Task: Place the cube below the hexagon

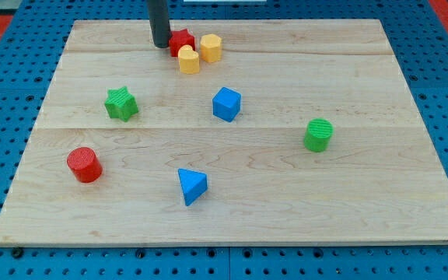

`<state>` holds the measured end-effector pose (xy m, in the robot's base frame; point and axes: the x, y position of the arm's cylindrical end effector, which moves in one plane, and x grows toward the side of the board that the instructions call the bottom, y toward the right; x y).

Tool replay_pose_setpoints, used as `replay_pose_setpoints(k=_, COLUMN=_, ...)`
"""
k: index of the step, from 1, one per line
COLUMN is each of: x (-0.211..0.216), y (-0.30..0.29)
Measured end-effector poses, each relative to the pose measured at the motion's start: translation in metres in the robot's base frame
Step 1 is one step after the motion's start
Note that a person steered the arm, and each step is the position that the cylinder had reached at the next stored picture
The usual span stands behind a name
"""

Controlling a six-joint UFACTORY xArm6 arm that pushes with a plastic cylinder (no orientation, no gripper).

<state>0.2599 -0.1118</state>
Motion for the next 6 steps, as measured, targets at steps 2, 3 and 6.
replay_pose_setpoints(k=2, x=0.102, y=-0.023)
replay_pose_setpoints(k=3, x=0.157, y=0.041)
replay_pose_setpoints(k=6, x=0.135, y=0.109)
